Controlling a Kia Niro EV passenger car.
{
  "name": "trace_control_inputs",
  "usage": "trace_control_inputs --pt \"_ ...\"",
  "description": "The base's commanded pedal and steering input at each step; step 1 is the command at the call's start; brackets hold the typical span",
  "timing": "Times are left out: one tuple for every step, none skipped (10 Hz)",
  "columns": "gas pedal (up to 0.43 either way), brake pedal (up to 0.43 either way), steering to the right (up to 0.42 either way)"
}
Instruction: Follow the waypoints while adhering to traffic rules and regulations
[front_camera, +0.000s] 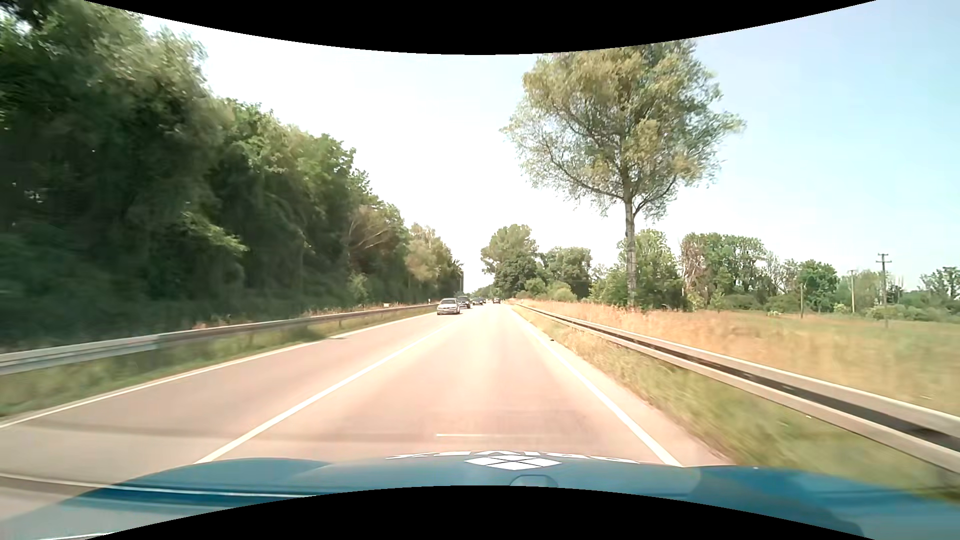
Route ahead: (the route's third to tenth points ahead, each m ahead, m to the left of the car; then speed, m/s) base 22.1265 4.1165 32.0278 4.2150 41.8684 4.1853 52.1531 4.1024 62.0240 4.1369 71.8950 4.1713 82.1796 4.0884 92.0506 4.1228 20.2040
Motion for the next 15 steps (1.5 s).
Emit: trace_control_inputs --pt "0.177 0.0 -0.001" --pt "0.177 0.0 -0.001" --pt "0.177 0.0 -0.001" --pt "0.177 0.0 -0.001" --pt "0.177 0.0 -0.001" --pt "0.177 0.0 -0.001" --pt "0.177 0.0 -0.001" --pt "0.177 0.0 -0.001" --pt "0.177 0.0 -0.001" --pt "0.177 0.0 0.0" --pt "0.169 0.0 -0.001" --pt "0.169 0.0 -0.001" --pt "0.169 0.0 -0.001" --pt "0.169 0.0 -0.001" --pt "0.169 0.0 0.0"
